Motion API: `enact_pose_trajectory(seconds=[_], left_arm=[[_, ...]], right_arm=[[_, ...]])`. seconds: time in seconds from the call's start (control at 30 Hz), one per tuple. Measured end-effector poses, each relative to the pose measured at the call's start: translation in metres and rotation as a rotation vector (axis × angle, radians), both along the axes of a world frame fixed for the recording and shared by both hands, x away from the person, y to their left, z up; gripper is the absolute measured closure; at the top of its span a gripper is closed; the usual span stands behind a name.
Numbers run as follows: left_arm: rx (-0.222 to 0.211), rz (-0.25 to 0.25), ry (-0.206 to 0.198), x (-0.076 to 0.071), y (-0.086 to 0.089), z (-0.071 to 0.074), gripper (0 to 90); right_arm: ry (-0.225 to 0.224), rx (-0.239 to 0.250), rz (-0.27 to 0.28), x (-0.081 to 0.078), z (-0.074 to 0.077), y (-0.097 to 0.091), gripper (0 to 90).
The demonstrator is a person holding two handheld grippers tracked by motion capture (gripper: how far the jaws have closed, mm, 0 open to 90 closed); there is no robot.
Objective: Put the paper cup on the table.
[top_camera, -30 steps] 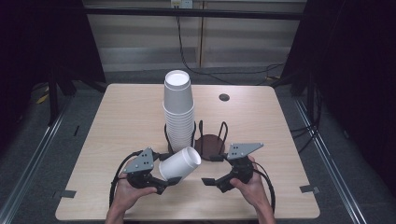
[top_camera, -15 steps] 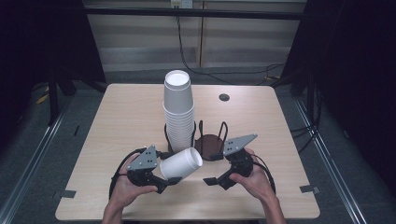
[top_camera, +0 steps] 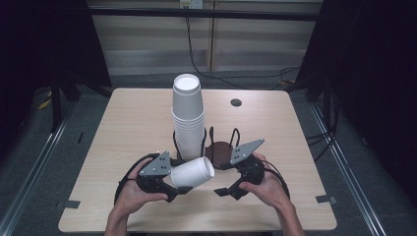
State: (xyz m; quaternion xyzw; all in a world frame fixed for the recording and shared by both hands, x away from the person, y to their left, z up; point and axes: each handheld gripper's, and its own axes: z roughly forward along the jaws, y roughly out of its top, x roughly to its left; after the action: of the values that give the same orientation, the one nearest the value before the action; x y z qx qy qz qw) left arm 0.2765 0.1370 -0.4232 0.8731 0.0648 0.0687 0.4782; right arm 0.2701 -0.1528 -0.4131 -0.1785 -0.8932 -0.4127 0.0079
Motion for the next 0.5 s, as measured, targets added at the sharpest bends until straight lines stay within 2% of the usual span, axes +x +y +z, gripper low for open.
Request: enact_pose_trajectory(seconds=[0.03, 0.07, 0.13, 0.27, 0.43, 0.5], left_arm=[[0.010, -0.006, -0.003, 0.001, 0.000, -0.001, 20.6], [0.011, -0.008, 0.001, 0.001, -0.001, -0.001, 20.6], [0.023, -0.016, 0.003, 0.001, -0.002, -0.002, 20.6], [0.049, -0.033, 0.001, -0.002, -0.007, -0.001, 20.7], [0.089, -0.052, -0.008, -0.002, -0.016, 0.000, 20.8], [0.109, -0.061, -0.013, -0.002, -0.019, 0.000, 20.8]], right_arm=[[0.000, -0.005, 0.001, 0.001, -0.001, 0.000, 13.5], [0.020, -0.013, 0.013, 0.001, -0.002, 0.001, 13.8], [0.008, -0.033, 0.004, 0.002, -0.003, 0.002, 13.5], [0.017, -0.049, 0.014, 0.001, -0.004, 0.004, 13.5], [0.056, -0.119, 0.054, 0.002, -0.005, 0.009, 14.2], [0.064, -0.122, 0.051, 0.004, -0.006, 0.010, 14.5]])
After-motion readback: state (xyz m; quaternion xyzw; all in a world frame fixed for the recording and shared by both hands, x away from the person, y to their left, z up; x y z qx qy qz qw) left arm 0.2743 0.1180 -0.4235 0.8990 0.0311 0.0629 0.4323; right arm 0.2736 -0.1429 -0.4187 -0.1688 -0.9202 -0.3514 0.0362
